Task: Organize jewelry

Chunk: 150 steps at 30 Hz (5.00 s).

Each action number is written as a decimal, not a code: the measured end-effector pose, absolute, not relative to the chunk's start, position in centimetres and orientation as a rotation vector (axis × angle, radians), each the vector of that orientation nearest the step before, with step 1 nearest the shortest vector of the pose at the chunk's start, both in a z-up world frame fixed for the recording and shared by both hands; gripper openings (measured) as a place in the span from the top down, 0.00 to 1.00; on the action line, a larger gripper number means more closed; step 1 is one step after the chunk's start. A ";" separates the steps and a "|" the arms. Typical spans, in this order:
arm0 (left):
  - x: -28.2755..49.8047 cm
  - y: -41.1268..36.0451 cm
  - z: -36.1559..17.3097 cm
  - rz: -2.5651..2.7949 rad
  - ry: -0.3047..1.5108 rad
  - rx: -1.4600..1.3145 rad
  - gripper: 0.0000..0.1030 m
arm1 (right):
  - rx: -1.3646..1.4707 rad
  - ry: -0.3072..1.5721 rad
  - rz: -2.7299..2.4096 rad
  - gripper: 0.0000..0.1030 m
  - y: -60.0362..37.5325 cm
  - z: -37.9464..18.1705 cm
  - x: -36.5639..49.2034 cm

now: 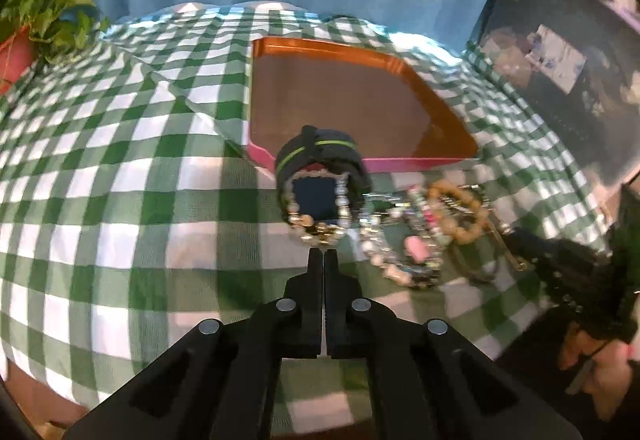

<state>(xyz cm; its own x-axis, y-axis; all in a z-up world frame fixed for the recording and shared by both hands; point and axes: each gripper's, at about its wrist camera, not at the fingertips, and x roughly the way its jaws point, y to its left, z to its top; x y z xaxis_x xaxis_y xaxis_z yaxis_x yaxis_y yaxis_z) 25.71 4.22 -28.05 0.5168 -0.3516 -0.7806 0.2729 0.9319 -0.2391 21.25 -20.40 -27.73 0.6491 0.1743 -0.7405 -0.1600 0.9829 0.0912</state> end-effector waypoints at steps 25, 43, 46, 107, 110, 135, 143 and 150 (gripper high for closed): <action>26.9 4.9 -28.8 -0.363 0.974 -0.149 0.95 | 0.014 0.843 0.178 0.90 -20.8 -28.1 20.9; 25.5 4.1 -29.0 -0.280 1.043 -0.055 0.45 | 0.001 0.849 0.204 0.62 -19.7 -28.2 19.9; 25.5 3.2 -29.2 -0.228 1.000 0.055 0.68 | -0.055 0.840 0.206 0.63 -19.0 -28.4 19.8; 27.7 -1.2 -11.0 -0.315 0.718 0.048 0.94 | 0.010 0.705 0.258 0.91 -15.2 -13.0 23.8; 28.7 -1.5 -10.4 -0.336 0.686 0.051 0.94 | -0.005 0.706 0.279 0.91 -15.0 -13.0 25.2; 40.9 1.1 -19.0 -0.450 0.748 -0.251 0.94 | 0.081 0.693 0.375 0.91 -16.8 -18.0 36.8; 43.0 2.0 -24.7 -0.476 0.910 -0.350 0.94 | 0.073 0.803 0.451 0.91 -16.4 -22.9 37.8; 42.7 1.6 -26.1 -0.402 0.937 -0.227 0.94 | 0.086 0.839 0.432 0.90 -16.9 -24.4 38.8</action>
